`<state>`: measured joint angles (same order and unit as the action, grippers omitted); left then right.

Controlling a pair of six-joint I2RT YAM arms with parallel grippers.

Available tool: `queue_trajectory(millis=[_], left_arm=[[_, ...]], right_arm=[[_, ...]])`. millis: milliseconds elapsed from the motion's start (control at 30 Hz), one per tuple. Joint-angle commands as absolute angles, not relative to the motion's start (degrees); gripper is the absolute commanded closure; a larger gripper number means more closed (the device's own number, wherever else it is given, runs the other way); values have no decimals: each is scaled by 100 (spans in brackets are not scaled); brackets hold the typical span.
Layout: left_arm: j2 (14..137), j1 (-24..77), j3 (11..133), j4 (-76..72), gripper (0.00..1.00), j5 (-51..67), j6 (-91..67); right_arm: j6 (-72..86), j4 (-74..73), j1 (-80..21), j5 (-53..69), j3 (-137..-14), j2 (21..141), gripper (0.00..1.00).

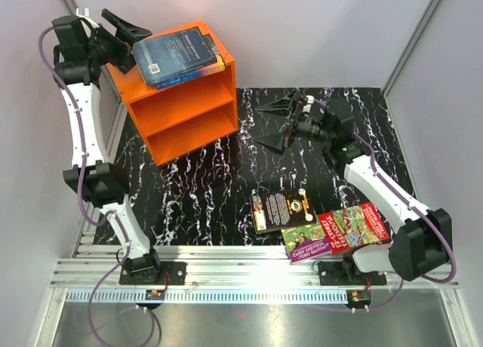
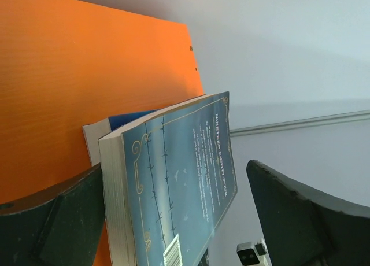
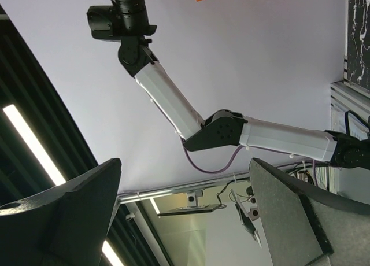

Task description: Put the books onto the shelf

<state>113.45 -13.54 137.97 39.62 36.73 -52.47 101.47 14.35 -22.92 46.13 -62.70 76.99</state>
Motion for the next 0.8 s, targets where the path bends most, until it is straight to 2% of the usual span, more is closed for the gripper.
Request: queue_trajectory(millis=[0, 100, 133, 233, 367, 433, 467, 533, 567, 600, 633, 667, 700, 767], left_arm=[[11496, -1345, 14395, 4112, 1, 3648, -5091], [11313, -1362, 14433, 5051, 1, 2885, -4442], [11207, -1371, 14301, 5263, 1, 2282, -4317], [10636, -1389, 13353, 5440, 1, 1419, -4043], [10407, -1406, 13438, 5940, 1, 766, -3859], [10249, -1485, 13439, 5968, 1, 764, -3788], [10187, -1520, 13421, 5942, 4, 843, -3805], [9976, -1573, 13185, 5802, 20, 1062, -3832], [9906, -1573, 13088, 5749, 31, 1150, -3849], [9862, -1573, 12991, 5696, 49, 1256, -3884], [9783, -1573, 12851, 5556, 84, 1492, -3911], [9774, -1573, 12676, 5511, 96, 1572, -3929], [9773, -1538, 12604, 5502, 100, 1608, -3972], [9800, -1503, 12516, 5440, 100, 1687, -3990]], right_arm=[[10204, 1740, -2259, 4737, -6223, 7506, 0], [10195, 1723, -2259, 4694, -6153, 7418, 0], [10204, 1723, -2259, 4685, -6083, 7374, 0], [10222, 1723, -2259, 4676, -5968, 7304, 0], [10204, 1705, -2259, 4685, -5933, 7277, 0], [10195, 1696, -2259, 4702, -5950, 7286, 0], [10204, 1688, -2259, 4702, -5968, 7286, 0], [10169, 1653, -2259, 4728, -5977, 7286, 0], [10152, 1635, -2259, 4729, -5985, 7286, 0], [10134, 1609, -2267, 4729, -5977, 7269, 1], [10116, 1574, -2259, 4737, -5959, 7251, 0], [10116, 1565, -2259, 4737, -5942, 7242, 1], [10116, 1556, -2259, 4746, -5907, 7216, 1], [10090, 1494, -2259, 4781, -5906, 7190, 1]])
